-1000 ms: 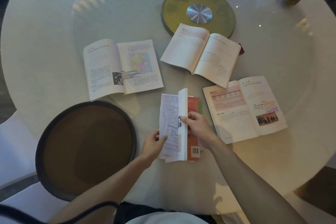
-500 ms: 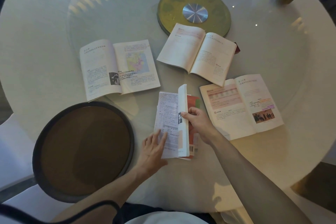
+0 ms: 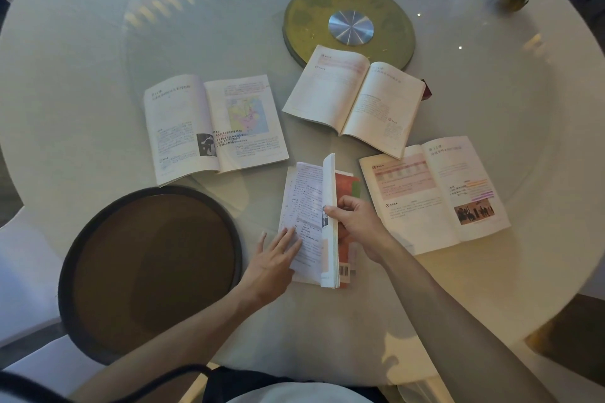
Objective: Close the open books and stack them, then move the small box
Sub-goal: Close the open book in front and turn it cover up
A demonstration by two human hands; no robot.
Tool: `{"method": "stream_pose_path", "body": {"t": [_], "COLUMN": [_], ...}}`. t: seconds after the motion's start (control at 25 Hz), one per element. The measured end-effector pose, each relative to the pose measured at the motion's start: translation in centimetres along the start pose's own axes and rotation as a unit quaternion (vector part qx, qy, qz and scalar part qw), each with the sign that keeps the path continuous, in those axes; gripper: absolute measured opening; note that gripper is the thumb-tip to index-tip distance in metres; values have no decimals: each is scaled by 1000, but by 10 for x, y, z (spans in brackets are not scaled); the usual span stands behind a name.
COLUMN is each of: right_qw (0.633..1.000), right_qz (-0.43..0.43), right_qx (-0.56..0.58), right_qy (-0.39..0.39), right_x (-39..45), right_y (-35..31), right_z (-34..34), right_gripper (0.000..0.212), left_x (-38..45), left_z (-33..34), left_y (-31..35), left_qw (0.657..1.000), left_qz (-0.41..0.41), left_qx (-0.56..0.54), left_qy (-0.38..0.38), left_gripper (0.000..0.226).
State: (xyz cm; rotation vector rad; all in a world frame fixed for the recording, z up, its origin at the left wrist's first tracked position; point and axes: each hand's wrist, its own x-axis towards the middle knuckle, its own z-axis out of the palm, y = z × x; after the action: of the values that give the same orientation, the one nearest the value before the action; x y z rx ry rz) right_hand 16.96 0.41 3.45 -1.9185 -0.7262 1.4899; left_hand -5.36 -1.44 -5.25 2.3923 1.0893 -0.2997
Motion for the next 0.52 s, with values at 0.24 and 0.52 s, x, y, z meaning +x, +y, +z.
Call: {"method": "stream_pose_path", "body": {"t": [0.24,0.52], "right_qw": [1000,992], "right_qz": [8,3], "right_qx": [-10,-127], "right_qy": [7,-10], "right_x": [8,23], "right_y": [6,16], "right_z": [12,53], "right_gripper": [22,28], "left_x": [-5,-2], "left_z": [-3,-11], "left_y": [2,-14], "left_qw": [995,793], "left_qz": [49,-313], "left_qx": [-86,-498], "left_qy": [5,158], "left_gripper": [78,20]}}
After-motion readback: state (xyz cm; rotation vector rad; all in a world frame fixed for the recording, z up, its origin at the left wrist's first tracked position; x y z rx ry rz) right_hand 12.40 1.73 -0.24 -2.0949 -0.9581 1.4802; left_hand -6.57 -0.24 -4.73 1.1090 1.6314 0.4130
